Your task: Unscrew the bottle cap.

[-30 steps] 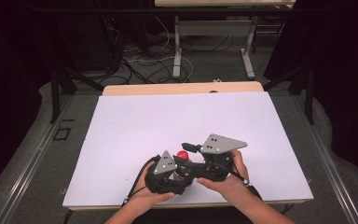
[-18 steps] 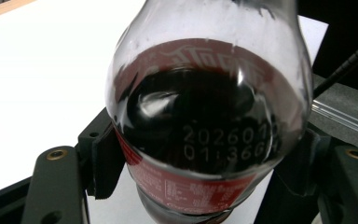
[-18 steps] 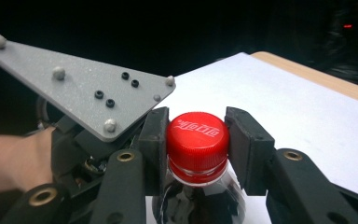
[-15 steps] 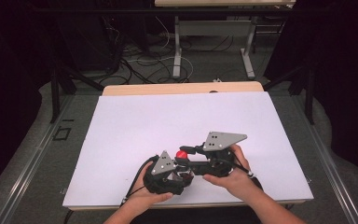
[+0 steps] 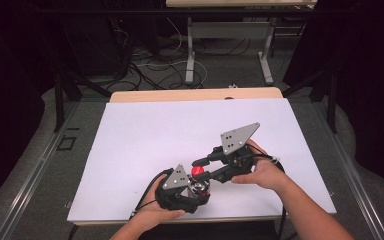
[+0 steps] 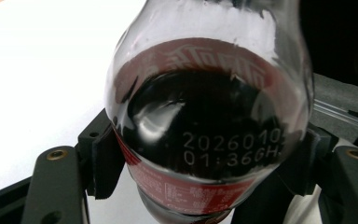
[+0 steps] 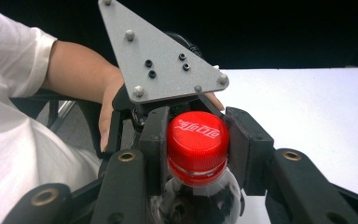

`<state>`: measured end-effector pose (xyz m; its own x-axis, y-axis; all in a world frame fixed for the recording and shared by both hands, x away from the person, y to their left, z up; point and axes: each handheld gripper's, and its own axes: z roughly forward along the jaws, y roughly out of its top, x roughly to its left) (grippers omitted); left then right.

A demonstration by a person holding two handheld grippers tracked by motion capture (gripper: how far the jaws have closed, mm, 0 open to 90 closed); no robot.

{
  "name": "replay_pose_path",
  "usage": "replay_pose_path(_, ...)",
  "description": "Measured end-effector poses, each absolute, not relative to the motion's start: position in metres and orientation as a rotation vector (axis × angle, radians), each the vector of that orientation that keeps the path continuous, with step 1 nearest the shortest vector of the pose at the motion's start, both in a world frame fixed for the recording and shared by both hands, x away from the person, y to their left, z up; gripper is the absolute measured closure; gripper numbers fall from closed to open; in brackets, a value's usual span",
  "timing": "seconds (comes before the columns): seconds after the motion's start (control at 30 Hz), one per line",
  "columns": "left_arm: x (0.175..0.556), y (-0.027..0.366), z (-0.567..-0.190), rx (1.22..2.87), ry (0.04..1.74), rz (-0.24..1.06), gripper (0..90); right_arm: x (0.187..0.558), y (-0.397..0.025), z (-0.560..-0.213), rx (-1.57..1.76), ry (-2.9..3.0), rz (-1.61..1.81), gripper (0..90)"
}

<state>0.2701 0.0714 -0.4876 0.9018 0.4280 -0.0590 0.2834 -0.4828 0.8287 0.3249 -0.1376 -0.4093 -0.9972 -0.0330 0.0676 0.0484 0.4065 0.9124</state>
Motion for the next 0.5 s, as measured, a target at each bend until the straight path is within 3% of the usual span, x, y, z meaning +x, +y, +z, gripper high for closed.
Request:
replay_pose_path(0.03,0.27,0.072,-0.488,2.102,0.527,0.202,29.2,0.323,-0.137,-0.41,-0.044,-2.57,-1.694,49.4)
replay_pose_path(0.1,0.271,0.072,-0.488,2.098,0.535,0.212,29.2,0.322,-0.137,-0.409,-0.073,-2.566,-1.708,44.7)
replay_pose_path(0.5,0.272,0.072,-0.487,2.091,0.624,0.274,29.2,0.282,-0.126,-0.402,-0.705,-2.666,-1.957,49.0)
